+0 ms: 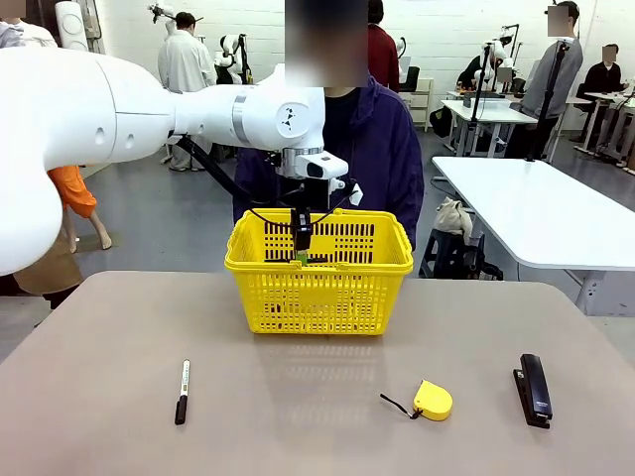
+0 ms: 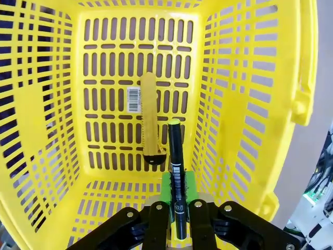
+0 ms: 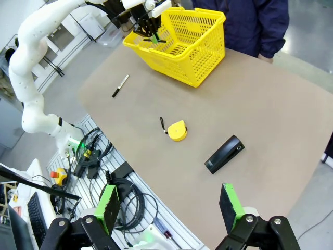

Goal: Place the items the person wants into the basket.
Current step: Pick up the item the person points to and place it in the Market Basket.

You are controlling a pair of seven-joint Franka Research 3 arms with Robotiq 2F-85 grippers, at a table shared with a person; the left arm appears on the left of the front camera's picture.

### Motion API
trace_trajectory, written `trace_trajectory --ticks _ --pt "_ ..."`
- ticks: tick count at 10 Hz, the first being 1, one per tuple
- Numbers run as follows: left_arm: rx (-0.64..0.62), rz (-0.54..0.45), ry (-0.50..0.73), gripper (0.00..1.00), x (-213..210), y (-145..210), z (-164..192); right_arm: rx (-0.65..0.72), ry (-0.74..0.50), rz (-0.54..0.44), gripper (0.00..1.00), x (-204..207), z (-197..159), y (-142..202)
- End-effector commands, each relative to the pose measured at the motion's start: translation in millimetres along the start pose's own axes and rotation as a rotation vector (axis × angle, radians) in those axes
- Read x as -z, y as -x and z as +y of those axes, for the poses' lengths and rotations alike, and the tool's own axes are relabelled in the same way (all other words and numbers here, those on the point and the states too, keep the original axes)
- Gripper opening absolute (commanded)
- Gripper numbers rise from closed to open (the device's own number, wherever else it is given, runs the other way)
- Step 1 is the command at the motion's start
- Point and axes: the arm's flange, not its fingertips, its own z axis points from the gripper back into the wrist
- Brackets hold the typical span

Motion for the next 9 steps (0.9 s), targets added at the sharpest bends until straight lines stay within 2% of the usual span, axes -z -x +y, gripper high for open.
trace_trajectory --ticks 1,3,4,5,6,8,9 --pt "0.035 0.029 0.016 0.11 -3.8 -12.4 11.6 -0.018 -0.025 -0.028 1.0 0.9 -0.5 -1.0" --pt "0.045 0.037 0.02 0.15 -1.5 -14.5 12.2 -0.018 -0.025 -0.028 1.0 0.9 -0.5 -1.0" --pt "0.047 0.037 0.019 0.55 -1.2 -14.1 11.9 -0.018 -0.025 -0.028 1.0 0.9 -0.5 -1.0" --pt "0.047 0.035 0.017 0.73 -2.1 -13.3 12.0 -0.018 -0.025 -0.028 1.0 0.9 -0.5 -1.0" --pt "0.046 0.032 0.014 1.0 -2.5 -13.3 11.0 -0.018 -0.025 -0.028 1.0 0.9 -0.5 -1.0" --pt "0.044 0.029 0.012 1.0 -3.7 -13.0 11.7 -0.018 -0.025 -0.028 1.0 0.9 -0.5 -1.0" --pt "0.04 0.03 0.007 0.9 -3.9 -12.6 11.9 -0.018 -0.025 -0.028 1.0 0.9 -0.5 -1.0"
